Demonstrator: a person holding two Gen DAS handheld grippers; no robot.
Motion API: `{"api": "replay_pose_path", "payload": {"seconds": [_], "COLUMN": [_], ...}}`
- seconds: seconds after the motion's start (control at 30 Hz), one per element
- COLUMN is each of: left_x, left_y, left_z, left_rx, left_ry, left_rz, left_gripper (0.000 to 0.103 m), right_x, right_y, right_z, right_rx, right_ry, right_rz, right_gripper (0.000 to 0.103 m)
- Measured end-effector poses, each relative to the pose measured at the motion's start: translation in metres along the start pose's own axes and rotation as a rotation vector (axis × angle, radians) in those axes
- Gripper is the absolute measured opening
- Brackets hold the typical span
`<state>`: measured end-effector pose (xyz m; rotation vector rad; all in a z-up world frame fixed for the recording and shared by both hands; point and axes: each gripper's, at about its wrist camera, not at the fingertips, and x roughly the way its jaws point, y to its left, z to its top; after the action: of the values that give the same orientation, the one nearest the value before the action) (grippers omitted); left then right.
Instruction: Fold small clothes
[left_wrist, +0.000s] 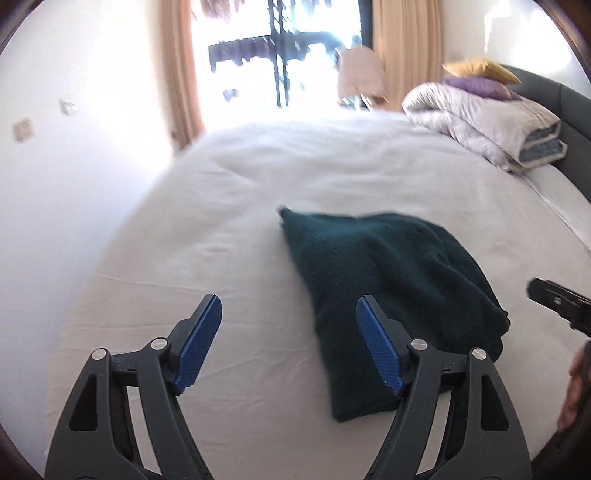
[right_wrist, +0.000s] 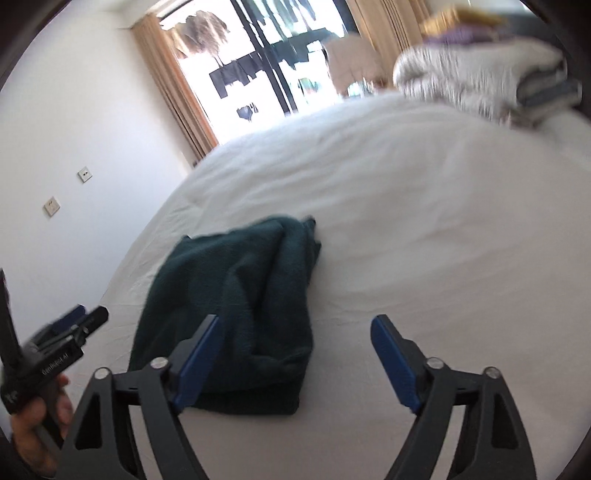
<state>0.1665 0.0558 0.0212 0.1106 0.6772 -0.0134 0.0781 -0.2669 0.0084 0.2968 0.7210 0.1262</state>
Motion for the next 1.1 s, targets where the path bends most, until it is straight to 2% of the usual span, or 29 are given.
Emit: {"api": "replay_pose_path", "payload": {"seconds": [0.1, 0.2, 0.23, 0.33, 0.4, 0.53, 0.67, 0.8, 0.97, 1.1], "left_x": [-0.051, -0.092, -0.107, -0.147, -0.162, -0.191, -0.2, -0.196, -0.175, -0.16], "left_y": [0.005, 0.01, 0.012, 0.018, 0.022, 0.036, 0.039, 0.038, 0.032, 0.034], "left_z": [-0.008, -0.012, -0.015, -0.021, -0.023, -0.039, -0.062, -0.087, -0.108, -0.117], "left_rx": [-0.004, 0.005, 0.004, -0.029, -0.057, -0.1, -0.113, -0.14, -0.16, -0.167], "left_ry": [-0.113, -0.154, -0.168, -0.193, -0.171, -0.117, -0.08, -0.026, 0.028, 0.05], "left_rz": [0.086, 0.12, 0.11, 0.139, 0.134, 0.084, 0.063, 0.03, 0.006, -0.001], "left_gripper": [0.081, 0.093, 0.099, 0.101, 0.101, 0.101, 0.101, 0.101, 0.101, 0.101], "right_x": [-0.049, -0.092, -0.102, -0.128, -0.146, -0.174, -0.181, -0.165, -0.143, -0.135], "right_y": [0.03, 0.057, 0.066, 0.087, 0.099, 0.115, 0.124, 0.125, 0.127, 0.136], "right_z": [-0.008, -0.015, -0.015, -0.016, -0.021, -0.03, -0.051, -0.063, -0.076, -0.085], "right_rx": [-0.089, -0.15, -0.168, -0.199, -0.219, -0.243, -0.272, -0.252, -0.214, -0.234], "right_ry": [-0.159, -0.323, -0.347, -0.39, -0.428, -0.463, -0.418, -0.333, -0.206, -0.176], "right_rz": [-0.037, -0.068, -0.07, -0.103, -0.128, -0.116, -0.135, -0.147, -0.124, -0.123], "right_gripper": [0.103, 0.103, 0.103, 0.103, 0.103, 0.103, 0.103, 0.103, 0.103, 0.103]}}
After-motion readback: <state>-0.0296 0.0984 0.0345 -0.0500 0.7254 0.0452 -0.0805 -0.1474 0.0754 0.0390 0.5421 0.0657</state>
